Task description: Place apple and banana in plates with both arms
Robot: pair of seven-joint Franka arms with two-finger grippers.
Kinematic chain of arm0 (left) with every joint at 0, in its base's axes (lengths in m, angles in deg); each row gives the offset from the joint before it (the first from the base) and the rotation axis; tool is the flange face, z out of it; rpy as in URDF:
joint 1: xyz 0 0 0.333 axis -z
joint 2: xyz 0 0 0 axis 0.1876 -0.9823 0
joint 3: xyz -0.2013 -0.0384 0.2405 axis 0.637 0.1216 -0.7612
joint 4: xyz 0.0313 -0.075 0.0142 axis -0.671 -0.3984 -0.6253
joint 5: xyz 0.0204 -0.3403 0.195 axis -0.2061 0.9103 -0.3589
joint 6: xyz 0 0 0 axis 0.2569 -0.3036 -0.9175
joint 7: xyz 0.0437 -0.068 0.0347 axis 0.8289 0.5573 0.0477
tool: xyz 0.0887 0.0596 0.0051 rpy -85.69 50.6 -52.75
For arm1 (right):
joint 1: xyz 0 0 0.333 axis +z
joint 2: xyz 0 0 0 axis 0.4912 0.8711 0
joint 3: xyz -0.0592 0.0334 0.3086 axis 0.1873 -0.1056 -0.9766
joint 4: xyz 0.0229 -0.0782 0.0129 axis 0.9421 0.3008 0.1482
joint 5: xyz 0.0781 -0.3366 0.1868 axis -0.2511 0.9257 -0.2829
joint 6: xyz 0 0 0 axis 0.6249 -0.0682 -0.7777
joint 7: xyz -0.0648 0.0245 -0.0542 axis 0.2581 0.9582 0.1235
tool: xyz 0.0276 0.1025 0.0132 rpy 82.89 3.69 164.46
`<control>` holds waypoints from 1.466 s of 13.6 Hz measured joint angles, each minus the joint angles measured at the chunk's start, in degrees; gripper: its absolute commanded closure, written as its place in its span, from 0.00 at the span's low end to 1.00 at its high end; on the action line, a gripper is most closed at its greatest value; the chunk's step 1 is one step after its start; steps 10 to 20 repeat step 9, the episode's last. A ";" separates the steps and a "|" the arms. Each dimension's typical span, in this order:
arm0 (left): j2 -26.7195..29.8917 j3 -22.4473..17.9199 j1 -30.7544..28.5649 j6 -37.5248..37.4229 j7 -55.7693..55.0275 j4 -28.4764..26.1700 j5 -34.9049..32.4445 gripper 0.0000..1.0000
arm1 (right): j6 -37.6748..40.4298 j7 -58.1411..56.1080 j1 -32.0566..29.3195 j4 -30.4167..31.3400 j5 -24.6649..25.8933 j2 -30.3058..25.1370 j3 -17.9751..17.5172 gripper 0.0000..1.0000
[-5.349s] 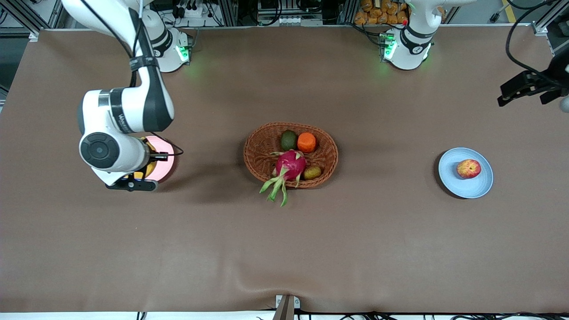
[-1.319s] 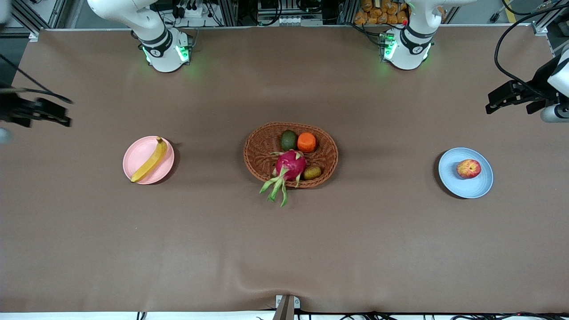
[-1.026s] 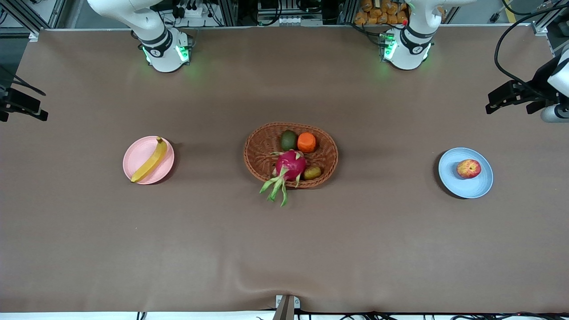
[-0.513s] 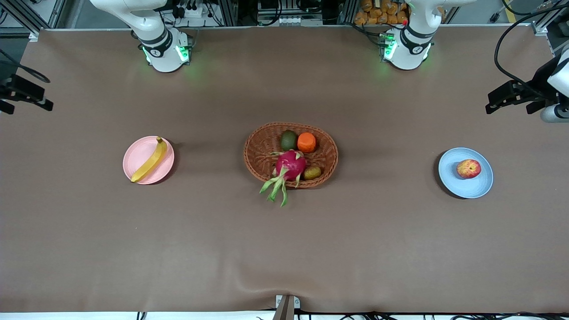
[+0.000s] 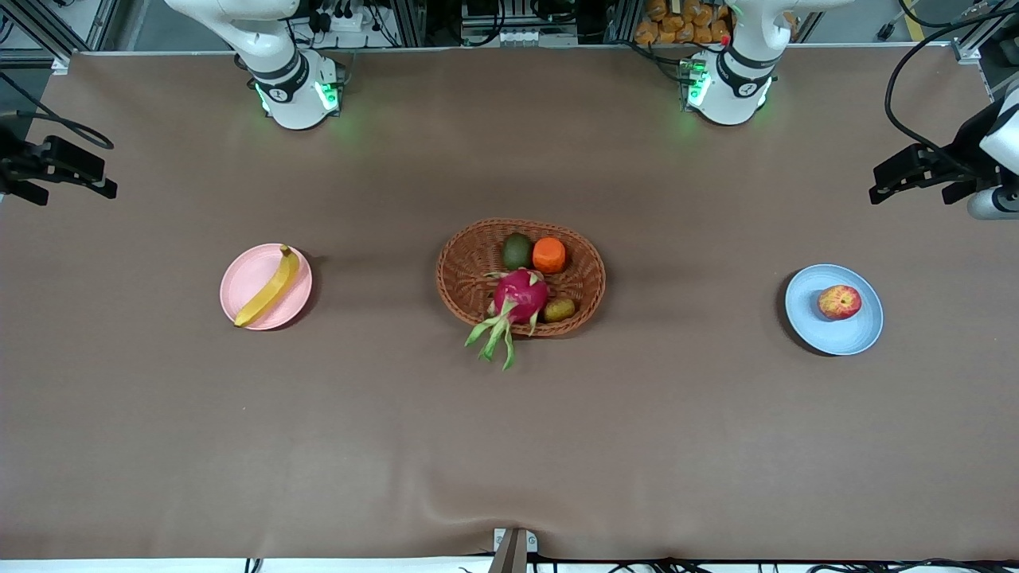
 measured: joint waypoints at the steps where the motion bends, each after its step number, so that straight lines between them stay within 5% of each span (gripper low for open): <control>1: -0.05 0.00 0.00 0.00 0.00 0.00 0.00 0.00 | -0.65 0.00 -0.13 1.67 0.26 -1.32 -0.27 0.00; 6: -0.18 0.00 0.00 0.00 0.00 0.00 0.00 0.00 | -1.35 0.00 -0.14 4.22 0.78 -3.63 -0.29 0.00; 9: -0.21 0.01 0.00 0.00 0.00 -0.01 0.00 0.00 | -1.79 0.00 3.32 4.27 1.45 -3.63 3.15 0.00; 20: -0.21 0.01 0.00 0.00 0.00 -0.01 0.00 0.00 | -1.79 0.00 3.32 4.27 1.45 -3.63 3.15 0.00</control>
